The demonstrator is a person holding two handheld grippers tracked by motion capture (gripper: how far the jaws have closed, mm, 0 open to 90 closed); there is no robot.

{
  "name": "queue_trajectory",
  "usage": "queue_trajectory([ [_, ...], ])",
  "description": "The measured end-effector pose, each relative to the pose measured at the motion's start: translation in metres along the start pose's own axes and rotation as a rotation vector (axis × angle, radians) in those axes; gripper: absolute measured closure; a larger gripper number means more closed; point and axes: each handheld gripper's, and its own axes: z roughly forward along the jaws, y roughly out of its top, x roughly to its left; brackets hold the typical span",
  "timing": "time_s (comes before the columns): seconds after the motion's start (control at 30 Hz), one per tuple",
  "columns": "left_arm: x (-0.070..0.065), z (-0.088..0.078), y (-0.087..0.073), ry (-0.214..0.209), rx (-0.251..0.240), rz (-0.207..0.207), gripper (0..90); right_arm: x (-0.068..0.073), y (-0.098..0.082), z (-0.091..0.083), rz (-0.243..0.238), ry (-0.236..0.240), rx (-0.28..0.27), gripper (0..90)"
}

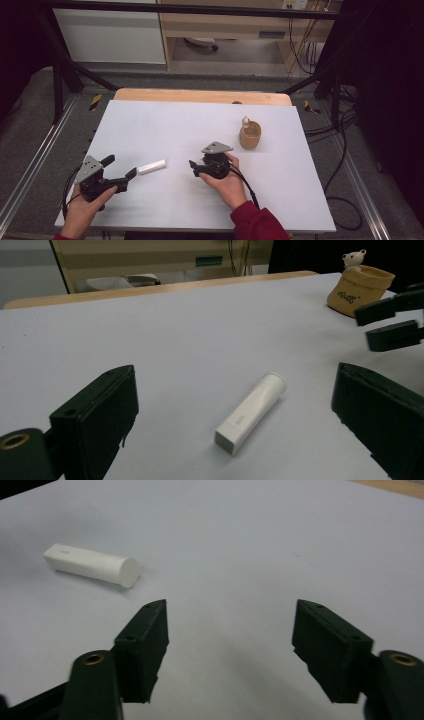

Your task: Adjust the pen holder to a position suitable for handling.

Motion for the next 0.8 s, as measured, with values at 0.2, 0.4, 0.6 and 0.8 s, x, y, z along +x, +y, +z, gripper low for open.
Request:
queue_trajectory([
  [0.2,0.0,0.0,-0.001,-0.008,0.02,0.007,4.5,-0.029,-0.02,-0.046,0.005,-0.072,-0.051,8.6],
  [0.4,-0.002,0.0,0.0,-0.035,0.032,0.009,4.5,-0.06,-0.042,-0.096,0.021,-0.139,-0.086,5.0],
  [0.6,0.0,0.006,0.004,-0.063,0.095,0.001,5.9,-0.078,-0.073,-0.135,0.055,-0.192,-0.099,3.7],
  [0.8,-0.005,0.017,0.019,-0.102,0.22,0.085,5.7,-0.082,-0.092,-0.154,0.086,-0.184,-0.094,3.8],
])
